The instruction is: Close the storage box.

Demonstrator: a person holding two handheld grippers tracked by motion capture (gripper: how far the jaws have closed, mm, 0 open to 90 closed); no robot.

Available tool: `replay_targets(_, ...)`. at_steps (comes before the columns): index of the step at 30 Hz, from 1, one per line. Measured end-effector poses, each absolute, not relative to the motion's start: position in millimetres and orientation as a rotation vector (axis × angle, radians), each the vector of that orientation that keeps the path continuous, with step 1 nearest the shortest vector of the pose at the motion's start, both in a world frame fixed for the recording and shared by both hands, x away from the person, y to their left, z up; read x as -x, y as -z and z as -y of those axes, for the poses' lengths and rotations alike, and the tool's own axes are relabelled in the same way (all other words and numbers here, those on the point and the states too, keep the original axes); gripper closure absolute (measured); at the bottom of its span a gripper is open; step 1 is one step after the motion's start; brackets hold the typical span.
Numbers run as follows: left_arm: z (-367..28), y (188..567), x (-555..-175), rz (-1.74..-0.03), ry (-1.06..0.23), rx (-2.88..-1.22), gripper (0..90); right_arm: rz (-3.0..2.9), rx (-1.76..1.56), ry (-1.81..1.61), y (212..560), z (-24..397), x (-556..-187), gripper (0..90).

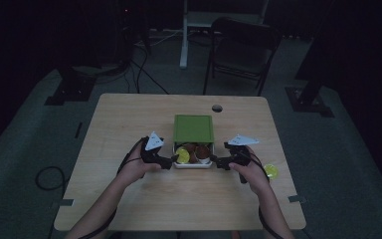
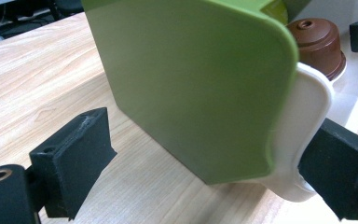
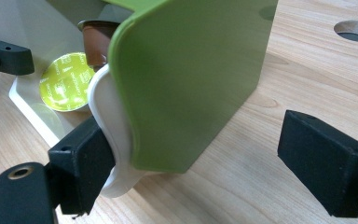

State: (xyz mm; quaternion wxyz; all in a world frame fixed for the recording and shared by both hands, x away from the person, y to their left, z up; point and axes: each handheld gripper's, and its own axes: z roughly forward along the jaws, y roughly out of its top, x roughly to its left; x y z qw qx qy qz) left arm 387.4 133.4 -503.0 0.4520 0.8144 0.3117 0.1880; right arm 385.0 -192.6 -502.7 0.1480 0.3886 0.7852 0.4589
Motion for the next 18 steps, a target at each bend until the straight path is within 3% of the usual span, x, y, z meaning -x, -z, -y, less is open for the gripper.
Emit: replay_targets(18,-128.0,504.1,-397.9,-0.781,-0.509,-2.012,7.9,-2.216,-1.168,-1.306,504.2,188.9,-395.3,11.3)
